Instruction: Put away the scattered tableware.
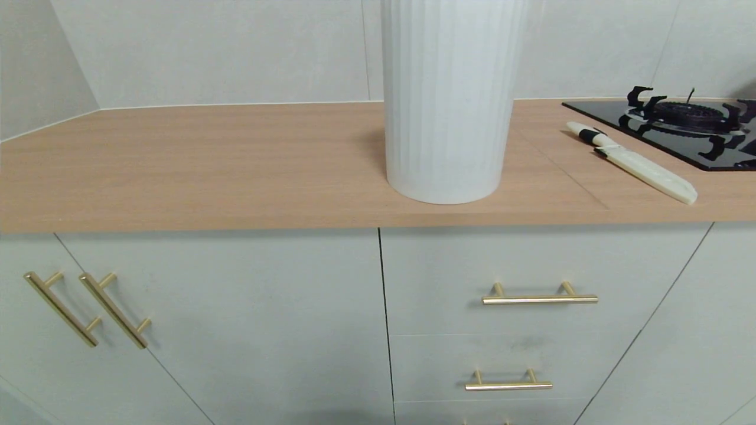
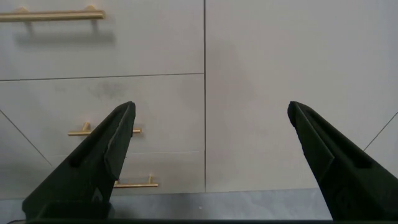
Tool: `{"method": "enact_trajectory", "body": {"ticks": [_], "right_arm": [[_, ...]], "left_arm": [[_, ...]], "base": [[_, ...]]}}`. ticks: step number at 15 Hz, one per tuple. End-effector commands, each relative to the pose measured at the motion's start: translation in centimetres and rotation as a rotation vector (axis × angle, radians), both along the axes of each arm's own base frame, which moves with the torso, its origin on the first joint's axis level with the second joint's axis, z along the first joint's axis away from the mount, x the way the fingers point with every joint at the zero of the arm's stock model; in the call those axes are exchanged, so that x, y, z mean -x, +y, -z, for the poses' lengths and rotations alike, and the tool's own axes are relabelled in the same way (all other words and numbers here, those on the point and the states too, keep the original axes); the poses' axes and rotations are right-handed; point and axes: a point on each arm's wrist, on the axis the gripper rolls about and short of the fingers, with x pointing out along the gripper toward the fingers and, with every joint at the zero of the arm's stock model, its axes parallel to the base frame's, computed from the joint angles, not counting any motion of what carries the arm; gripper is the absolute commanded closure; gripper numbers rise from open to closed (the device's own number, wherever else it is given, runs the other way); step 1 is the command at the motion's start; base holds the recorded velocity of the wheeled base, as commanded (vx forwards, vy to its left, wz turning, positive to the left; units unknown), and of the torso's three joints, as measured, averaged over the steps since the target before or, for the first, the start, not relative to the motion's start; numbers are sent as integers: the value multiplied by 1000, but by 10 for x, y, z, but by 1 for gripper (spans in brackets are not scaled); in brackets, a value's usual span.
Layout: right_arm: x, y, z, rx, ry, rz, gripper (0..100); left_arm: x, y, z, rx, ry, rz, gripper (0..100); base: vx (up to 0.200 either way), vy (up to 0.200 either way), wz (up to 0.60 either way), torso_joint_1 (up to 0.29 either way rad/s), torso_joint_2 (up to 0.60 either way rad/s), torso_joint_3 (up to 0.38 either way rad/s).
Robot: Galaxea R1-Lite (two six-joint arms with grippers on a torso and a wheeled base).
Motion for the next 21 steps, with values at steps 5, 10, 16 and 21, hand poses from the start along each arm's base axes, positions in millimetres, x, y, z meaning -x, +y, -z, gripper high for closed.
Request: {"method": "enact_trajectory", "body": {"ticks": [5, 10, 16, 21], "right_arm": [[0, 0, 0, 0, 1, -3, 0], [0, 0, 0, -1, 1, -3, 0], [0, 0, 0, 2, 1, -3, 0], [0, 0, 0, 2, 1, -3, 0]], "left_arm": [[0, 0, 0, 0, 0, -2, 0], [0, 0, 0, 1, 0, -2, 0], [0, 0, 0, 1, 0, -3, 0], [0, 0, 0, 1, 0, -2, 0]], "base": [[0, 0, 0, 0, 0, 0], [120, 0, 0, -3, 0, 2], [0, 0, 0, 0, 0, 0], [0, 0, 0, 0, 0, 0]]}}
